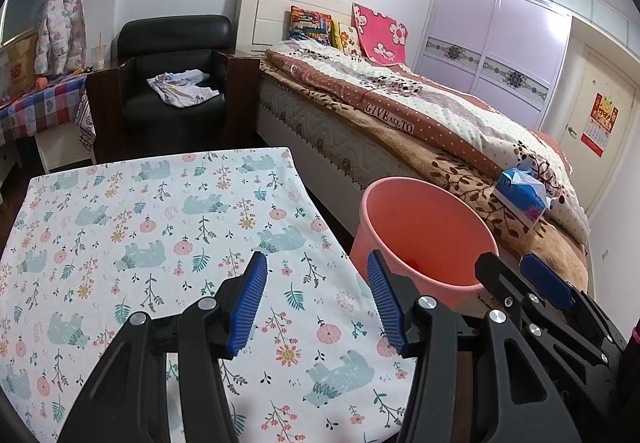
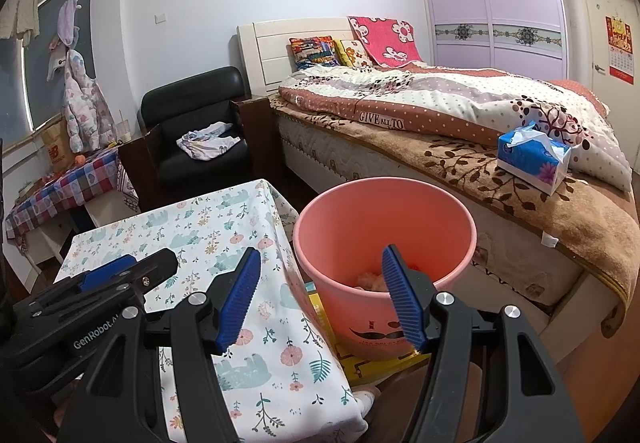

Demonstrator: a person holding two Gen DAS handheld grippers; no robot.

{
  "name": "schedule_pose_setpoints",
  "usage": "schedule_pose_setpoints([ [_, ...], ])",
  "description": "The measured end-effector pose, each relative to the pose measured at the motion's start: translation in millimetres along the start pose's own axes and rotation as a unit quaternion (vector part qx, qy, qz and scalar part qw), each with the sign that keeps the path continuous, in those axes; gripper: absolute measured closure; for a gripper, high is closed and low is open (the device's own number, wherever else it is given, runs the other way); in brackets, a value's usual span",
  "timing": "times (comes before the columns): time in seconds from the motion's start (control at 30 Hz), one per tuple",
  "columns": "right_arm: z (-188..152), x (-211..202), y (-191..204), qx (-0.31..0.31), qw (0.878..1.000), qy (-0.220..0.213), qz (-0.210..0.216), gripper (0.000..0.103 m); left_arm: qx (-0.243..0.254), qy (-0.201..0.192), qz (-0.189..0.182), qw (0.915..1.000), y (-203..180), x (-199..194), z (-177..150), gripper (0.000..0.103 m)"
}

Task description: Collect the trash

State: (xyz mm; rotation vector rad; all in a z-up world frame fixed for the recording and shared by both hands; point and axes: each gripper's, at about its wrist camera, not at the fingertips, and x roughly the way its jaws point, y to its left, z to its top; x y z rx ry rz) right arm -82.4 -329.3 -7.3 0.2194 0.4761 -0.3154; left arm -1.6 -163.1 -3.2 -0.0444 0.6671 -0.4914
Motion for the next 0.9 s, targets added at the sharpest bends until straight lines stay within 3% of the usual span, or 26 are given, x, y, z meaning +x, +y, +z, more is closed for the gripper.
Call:
schedule_pose_setpoints([
  [0.9, -0.7, -0.3, 0.6, -0.001, 1.0, 0.001, 0.0, 0.039, -0.006, 0.008, 0.007, 0.9999, 5.2, 2.9, -1.2, 0.051],
])
